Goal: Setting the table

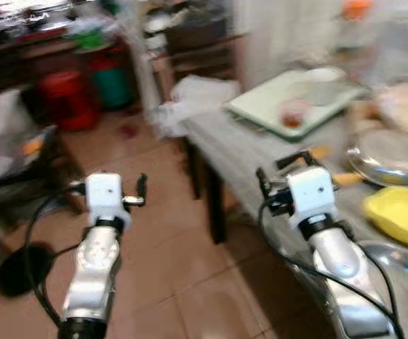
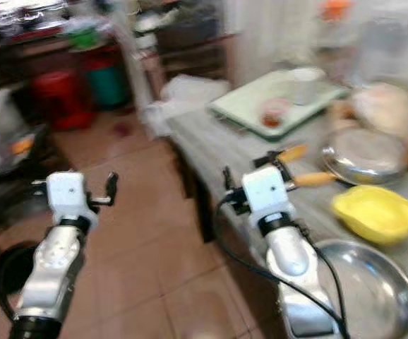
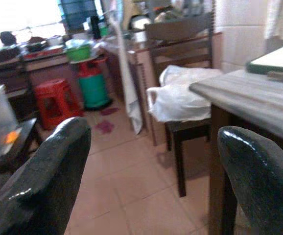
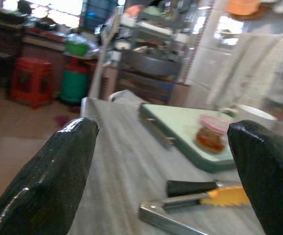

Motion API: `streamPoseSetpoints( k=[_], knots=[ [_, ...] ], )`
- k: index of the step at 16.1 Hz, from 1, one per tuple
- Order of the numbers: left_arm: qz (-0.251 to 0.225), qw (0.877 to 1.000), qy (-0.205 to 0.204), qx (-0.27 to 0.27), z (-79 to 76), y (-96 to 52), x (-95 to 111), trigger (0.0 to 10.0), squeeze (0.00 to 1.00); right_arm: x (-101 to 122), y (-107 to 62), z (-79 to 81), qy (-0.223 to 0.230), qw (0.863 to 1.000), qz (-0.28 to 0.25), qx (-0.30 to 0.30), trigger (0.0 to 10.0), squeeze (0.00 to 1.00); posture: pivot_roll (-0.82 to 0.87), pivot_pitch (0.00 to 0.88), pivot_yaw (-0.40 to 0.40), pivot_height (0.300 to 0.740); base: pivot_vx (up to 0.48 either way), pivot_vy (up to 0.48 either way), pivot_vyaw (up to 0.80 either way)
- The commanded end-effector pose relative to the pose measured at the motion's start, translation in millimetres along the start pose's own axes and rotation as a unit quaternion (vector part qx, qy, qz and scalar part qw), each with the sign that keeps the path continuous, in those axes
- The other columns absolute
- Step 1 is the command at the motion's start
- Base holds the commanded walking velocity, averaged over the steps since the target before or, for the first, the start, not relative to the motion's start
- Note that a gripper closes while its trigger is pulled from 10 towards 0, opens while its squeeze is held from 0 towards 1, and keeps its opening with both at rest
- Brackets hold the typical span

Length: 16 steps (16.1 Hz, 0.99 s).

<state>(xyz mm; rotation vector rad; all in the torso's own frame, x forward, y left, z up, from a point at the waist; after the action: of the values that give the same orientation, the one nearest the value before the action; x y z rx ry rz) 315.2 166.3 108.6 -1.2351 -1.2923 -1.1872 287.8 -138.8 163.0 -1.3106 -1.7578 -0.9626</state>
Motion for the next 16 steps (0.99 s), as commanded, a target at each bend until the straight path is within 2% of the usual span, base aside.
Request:
streamPoseSetpoints(
  k=[1,3,5,6,8,11,12,13,16],
  knots=[
    [-0.004,1.000,0.010,0.019,10.1,-2.6,1.2,10.0,0.00,9.0,5.9,6.3,0.009,1.000,-0.022,0.015,10.0,0.00,-0.10,0.000,0.063,0.740,0.000,0.000,0.80],
    [-0.005,1.000,0.011,0.022,9.8,-4.4,0.7,10.0,0.00,8.1,6.9,6.0,0.006,0.999,-0.024,0.021,10.0,0.00,-0.09,0.000,0.057,0.740,0.000,0.000,0.80],
    [-0.012,0.999,0.021,0.044,18.1,-9.4,1.1,10.0,0.00,9.0,16.5,0.7,0.006,0.999,-0.026,0.027,10.0,0.00,-0.06,0.000,-0.012,0.740,0.000,0.000,0.63],
    [-0.012,0.999,0.023,0.046,19.4,-10.0,1.2,10.0,0.00,9.7,17.4,0.8,0.007,0.999,-0.027,0.028,10.0,0.00,-0.06,0.000,-0.012,0.740,0.000,0.000,0.00],
    [-0.017,0.997,0.030,0.072,26.9,-13.8,0.1,10.0,0.00,14.1,25.1,7.0,0.013,0.998,-0.040,0.056,10.0,0.00,-0.03,0.000,-0.047,0.740,0.000,0.000,0.00],
    [-0.039,0.993,0.032,0.110,41.3,-10.7,11.1,10.0,0.00,11.4,37.0,18.7,0.053,0.995,-0.038,0.075,10.0,0.00,0.03,0.000,-0.077,0.740,0.000,0.000,0.00],
    [-0.039,0.992,0.035,0.113,43.2,-10.5,11.7,10.0,0.00,14.3,37.7,21.9,0.037,0.995,-0.048,0.082,10.0,0.00,0.04,0.000,-0.075,0.740,0.000,0.000,0.00],
    [-0.039,0.992,0.036,0.116,43.0,-11.1,11.0,10.0,0.00,7.6,37.2,22.3,0.059,0.995,-0.034,0.074,10.0,0.00,0.05,0.000,-0.071,0.740,0.000,0.000,0.00],
    [-0.035,0.993,0.051,0.098,35.9,-12.2,8.2,10.0,0.00,-1.8,37.4,20.0,0.066,0.997,-0.018,0.043,10.0,0.00,0.07,0.000,-0.053,0.740,0.000,0.000,0.00]
  ],
)
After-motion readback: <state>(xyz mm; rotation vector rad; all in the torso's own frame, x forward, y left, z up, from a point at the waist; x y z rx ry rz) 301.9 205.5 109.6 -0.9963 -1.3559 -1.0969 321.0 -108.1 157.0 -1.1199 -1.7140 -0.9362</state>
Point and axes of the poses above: a point about 5 cm out from each wrist's last joint towards the gripper, its own y axis pointing out of the wrist towards the gripper, its own x axis along the axis of the wrist's last joint, z = x × y, the point moved 2 cm from there along y, pointing out of the wrist towards the gripper, and after that the axes turned 7 degrees about -y, right-handed, at the moved point
